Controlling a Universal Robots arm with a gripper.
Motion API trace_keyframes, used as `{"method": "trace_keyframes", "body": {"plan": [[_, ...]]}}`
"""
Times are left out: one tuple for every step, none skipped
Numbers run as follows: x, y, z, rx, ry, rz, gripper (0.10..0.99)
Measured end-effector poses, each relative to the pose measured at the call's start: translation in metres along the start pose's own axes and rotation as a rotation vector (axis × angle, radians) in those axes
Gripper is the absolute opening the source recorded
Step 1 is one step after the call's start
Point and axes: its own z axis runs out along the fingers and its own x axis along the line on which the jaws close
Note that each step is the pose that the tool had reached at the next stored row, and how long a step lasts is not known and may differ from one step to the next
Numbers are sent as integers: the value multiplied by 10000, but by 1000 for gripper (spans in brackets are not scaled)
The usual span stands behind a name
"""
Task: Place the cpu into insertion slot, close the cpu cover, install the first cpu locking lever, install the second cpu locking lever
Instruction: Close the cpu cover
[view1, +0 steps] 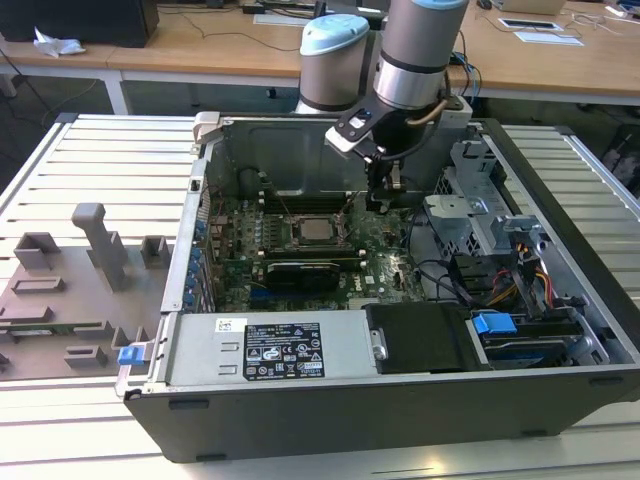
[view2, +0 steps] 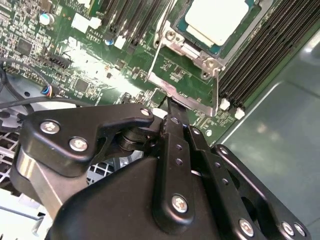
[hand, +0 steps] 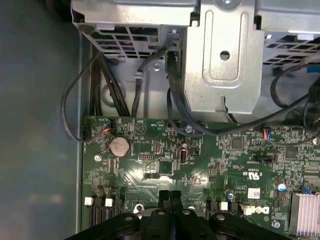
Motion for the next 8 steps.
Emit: {"method": "trace_keyframes", "body": {"plan": [[1,-27,1,0,0,0,106],[2,-45,2,0,0,1,106],[3,-54,2,0,0,0,106],[3,-71,3,0,0,0,106],[4,-89,4,0,0,0,106],[5,-108,5,0,1,0,106],[6,-133,6,0,0,0,106],[7,-150,7,0,0,0,106]]}}
